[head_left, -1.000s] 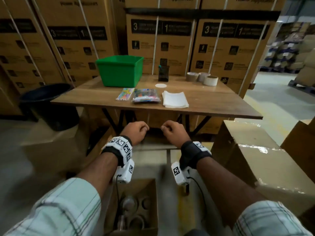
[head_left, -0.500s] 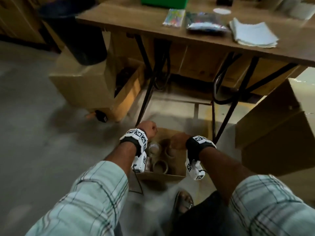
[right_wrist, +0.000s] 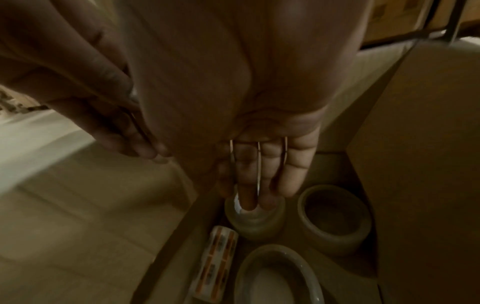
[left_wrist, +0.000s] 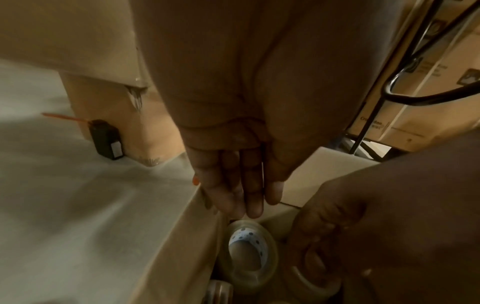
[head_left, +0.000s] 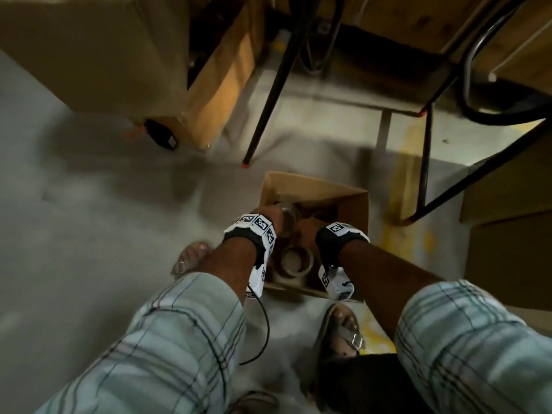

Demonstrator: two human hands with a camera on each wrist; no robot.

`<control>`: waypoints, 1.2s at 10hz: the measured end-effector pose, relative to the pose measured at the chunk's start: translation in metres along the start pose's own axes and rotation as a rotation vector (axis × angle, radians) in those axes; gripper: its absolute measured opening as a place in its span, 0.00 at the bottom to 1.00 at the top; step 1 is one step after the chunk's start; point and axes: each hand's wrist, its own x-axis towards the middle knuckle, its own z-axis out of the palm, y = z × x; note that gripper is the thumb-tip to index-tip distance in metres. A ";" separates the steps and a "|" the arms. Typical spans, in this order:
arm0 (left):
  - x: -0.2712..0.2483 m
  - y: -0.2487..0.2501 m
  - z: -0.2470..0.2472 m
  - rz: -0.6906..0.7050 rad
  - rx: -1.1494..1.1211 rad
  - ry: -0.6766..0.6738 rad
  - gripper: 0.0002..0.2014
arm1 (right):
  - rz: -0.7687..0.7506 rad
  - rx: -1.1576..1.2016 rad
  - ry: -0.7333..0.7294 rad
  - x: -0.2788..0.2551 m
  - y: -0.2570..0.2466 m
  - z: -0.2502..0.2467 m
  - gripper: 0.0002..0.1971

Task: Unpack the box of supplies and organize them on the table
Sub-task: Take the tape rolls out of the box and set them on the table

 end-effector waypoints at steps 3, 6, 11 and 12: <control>0.041 -0.009 0.001 -0.074 -0.018 -0.020 0.09 | 0.189 0.275 -0.047 0.027 0.006 -0.006 0.27; 0.052 -0.005 0.012 -0.084 0.049 -0.175 0.18 | 0.174 0.266 -0.076 0.055 -0.003 0.007 0.29; 0.037 -0.002 -0.001 -0.027 -0.071 -0.122 0.15 | 0.169 0.364 -0.048 0.035 -0.015 0.010 0.26; 0.034 -0.007 0.001 -0.026 -0.153 -0.078 0.17 | 0.180 0.325 -0.077 0.037 -0.010 0.018 0.31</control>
